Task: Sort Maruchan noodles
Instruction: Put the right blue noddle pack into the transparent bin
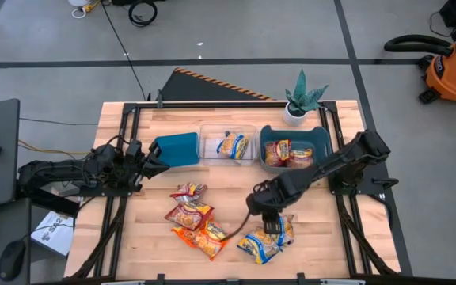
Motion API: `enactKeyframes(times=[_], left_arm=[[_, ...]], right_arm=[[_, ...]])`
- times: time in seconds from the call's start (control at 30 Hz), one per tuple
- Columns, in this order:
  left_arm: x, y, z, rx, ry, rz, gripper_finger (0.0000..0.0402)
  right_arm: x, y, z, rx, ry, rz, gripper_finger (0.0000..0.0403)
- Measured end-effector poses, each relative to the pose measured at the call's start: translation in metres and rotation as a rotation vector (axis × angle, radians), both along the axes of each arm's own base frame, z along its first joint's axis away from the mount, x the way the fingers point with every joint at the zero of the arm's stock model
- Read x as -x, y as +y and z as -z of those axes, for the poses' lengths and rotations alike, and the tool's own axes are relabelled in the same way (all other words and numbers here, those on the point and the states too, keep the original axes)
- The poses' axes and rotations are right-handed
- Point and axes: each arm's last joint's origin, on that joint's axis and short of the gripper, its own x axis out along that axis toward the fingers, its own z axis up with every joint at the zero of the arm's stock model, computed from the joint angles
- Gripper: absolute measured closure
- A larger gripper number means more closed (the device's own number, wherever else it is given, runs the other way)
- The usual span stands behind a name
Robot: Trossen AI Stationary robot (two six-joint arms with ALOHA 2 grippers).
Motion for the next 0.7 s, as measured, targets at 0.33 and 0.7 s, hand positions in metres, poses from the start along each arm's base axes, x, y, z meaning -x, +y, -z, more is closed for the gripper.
enactKeyframes(times=[0.33, 0.7], left_arm=[[0.0, 0.0, 0.0, 0.0, 0.0, 0.0, 0.0374], [0.0, 0.0, 0.0, 0.0, 0.0, 0.0, 0.0374]], right_arm=[[0.016, 0.011, 0.021, -0.056, 0.123, 0.069, 0.0218], [0.026, 0.01, 0.045, -0.039, 0.122, 0.008, 0.0251]])
